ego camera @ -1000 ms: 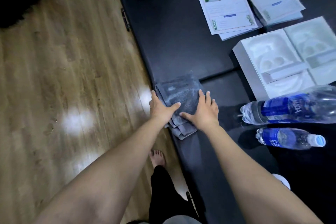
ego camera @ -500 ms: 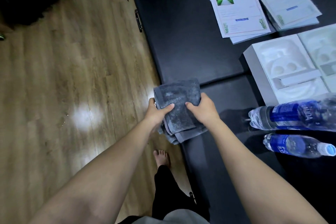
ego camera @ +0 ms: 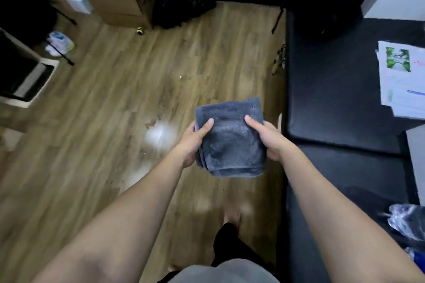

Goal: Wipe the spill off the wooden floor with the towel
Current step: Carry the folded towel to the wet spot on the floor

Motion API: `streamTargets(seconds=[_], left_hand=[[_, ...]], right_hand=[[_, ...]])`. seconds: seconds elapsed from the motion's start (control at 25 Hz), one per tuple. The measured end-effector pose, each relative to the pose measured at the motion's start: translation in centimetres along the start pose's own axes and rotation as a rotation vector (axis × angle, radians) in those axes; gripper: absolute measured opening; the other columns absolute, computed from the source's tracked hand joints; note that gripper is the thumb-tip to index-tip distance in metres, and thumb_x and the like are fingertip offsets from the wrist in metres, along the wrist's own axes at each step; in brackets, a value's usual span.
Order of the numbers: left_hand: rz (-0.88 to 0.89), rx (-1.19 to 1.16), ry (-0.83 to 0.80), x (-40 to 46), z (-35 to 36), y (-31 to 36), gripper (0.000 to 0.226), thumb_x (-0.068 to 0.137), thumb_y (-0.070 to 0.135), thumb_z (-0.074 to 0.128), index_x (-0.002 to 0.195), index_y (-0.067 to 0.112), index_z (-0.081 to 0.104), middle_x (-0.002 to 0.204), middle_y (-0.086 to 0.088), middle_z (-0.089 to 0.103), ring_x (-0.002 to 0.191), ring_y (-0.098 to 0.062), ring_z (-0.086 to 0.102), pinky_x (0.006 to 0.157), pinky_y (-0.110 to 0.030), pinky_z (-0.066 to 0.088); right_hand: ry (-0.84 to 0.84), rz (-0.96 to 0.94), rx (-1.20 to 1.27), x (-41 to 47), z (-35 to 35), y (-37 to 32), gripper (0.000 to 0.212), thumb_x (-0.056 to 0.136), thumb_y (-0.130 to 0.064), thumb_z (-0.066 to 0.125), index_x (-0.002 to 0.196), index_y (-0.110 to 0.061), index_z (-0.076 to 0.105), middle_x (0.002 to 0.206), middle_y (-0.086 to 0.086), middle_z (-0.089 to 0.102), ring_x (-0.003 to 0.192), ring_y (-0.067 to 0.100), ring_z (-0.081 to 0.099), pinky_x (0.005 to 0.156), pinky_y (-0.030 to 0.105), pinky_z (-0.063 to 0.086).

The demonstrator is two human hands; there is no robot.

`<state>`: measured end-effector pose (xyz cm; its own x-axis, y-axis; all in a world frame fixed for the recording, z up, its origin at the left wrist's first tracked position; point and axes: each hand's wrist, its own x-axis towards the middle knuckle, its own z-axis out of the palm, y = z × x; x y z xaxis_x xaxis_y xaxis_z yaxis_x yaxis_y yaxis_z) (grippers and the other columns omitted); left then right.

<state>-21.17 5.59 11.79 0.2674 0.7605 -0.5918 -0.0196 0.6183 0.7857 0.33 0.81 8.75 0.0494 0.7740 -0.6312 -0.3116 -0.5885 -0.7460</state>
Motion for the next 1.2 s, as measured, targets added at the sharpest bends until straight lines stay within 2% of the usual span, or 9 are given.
streamTargets(seconds=[0.2, 0.32, 0.48, 0.52, 0.6, 0.68, 0.84, 1.04, 1.2], left_hand=[[0.123, 0.034, 0.328, -5.8, -11.2, -1.3, 0.026, 0.094, 0.049, 0.069, 0.111, 0.03, 0.066, 0.099, 0.008, 0.078, 0.088, -0.011, 0.076, 0.064, -0.024, 0.057], [0.193, 0.048, 0.475, -9.9, -18.8, -4.4, 0.016, 0.098, 0.042, 0.067, 0.109, 0.031, 0.062, 0.105, 0.008, 0.073, 0.088, -0.006, 0.072, 0.067, -0.02, 0.053], [0.206, 0.017, 0.624, -16.0, -27.8, -10.3, 0.023, 0.1, 0.034, 0.066, 0.12, 0.03, 0.056, 0.11, 0.013, 0.068, 0.093, -0.003, 0.066, 0.069, -0.011, 0.05], [0.186, 0.013, 0.644, -17.2, -29.6, -11.7, 0.026, 0.1, 0.033, 0.065, 0.123, 0.03, 0.054, 0.113, 0.013, 0.067, 0.097, -0.005, 0.065, 0.076, -0.014, 0.051], [0.137, -0.003, 0.684, -20.2, -33.7, -14.7, 0.033, 0.101, 0.033, 0.064, 0.131, 0.026, 0.052, 0.123, 0.007, 0.066, 0.109, -0.015, 0.065, 0.095, -0.032, 0.053], [0.095, -0.018, 0.722, -22.6, -37.3, -17.1, 0.038, 0.102, 0.034, 0.062, 0.137, 0.024, 0.05, 0.13, 0.003, 0.063, 0.115, -0.02, 0.063, 0.101, -0.041, 0.052], [0.027, -0.076, 0.788, -25.4, -42.2, -20.6, 0.028, 0.103, 0.035, 0.059, 0.129, 0.029, 0.051, 0.128, 0.003, 0.062, 0.11, -0.019, 0.063, 0.097, -0.039, 0.052], [-0.089, -0.239, 0.853, -25.0, -47.0, -23.2, 0.021, 0.105, 0.029, 0.057, 0.122, 0.017, 0.056, 0.121, -0.006, 0.067, 0.111, -0.029, 0.065, 0.098, -0.045, 0.054], [-0.138, -0.313, 0.915, -23.0, -52.8, -24.9, 0.015, 0.105, 0.03, 0.057, 0.116, 0.022, 0.052, 0.114, -0.004, 0.066, 0.108, -0.029, 0.065, 0.098, -0.049, 0.054]], right_hand=[[-0.067, -0.029, -0.133, -0.6, 12.8, 3.0, 0.041, 0.09, -0.047, 0.069, 0.111, -0.012, 0.07, 0.103, 0.009, 0.077, 0.095, 0.026, 0.074, 0.083, 0.039, 0.059], [-0.143, -0.024, -0.176, -2.3, 20.3, 7.2, 0.035, 0.093, -0.041, 0.068, 0.114, -0.013, 0.068, 0.103, 0.007, 0.077, 0.094, 0.024, 0.074, 0.075, 0.034, 0.06], [-0.198, 0.041, -0.2, -4.8, 28.9, 13.6, 0.02, 0.096, -0.028, 0.067, 0.112, -0.017, 0.067, 0.101, 0.009, 0.077, 0.086, 0.023, 0.074, 0.069, 0.035, 0.059], [-0.208, 0.047, -0.218, -5.2, 30.5, 15.1, 0.018, 0.096, -0.025, 0.066, 0.112, -0.016, 0.066, 0.099, 0.008, 0.077, 0.082, 0.022, 0.074, 0.065, 0.034, 0.059], [-0.239, 0.069, -0.273, -6.4, 34.4, 18.3, 0.021, 0.097, -0.023, 0.065, 0.116, -0.013, 0.064, 0.097, 0.007, 0.077, 0.079, 0.02, 0.074, 0.061, 0.032, 0.058], [-0.283, 0.09, -0.336, -7.4, 37.7, 21.1, 0.024, 0.098, -0.025, 0.065, 0.118, -0.013, 0.063, 0.102, 0.008, 0.076, 0.084, 0.022, 0.074, 0.065, 0.035, 0.059], [-0.316, 0.142, -0.454, -8.2, 43.0, 25.1, 0.023, 0.098, -0.027, 0.064, 0.116, -0.014, 0.06, 0.109, 0.011, 0.074, 0.095, 0.028, 0.073, 0.079, 0.044, 0.061], [-0.312, 0.202, -0.533, -6.0, 49.0, 28.6, 0.023, 0.099, -0.023, 0.062, 0.118, -0.01, 0.059, 0.113, 0.015, 0.072, 0.102, 0.033, 0.07, 0.087, 0.048, 0.058], [-0.344, 0.241, -0.591, -2.0, 54.6, 31.8, 0.021, 0.096, -0.024, 0.067, 0.114, -0.014, 0.061, 0.112, 0.012, 0.073, 0.102, 0.032, 0.07, 0.091, 0.05, 0.057]])
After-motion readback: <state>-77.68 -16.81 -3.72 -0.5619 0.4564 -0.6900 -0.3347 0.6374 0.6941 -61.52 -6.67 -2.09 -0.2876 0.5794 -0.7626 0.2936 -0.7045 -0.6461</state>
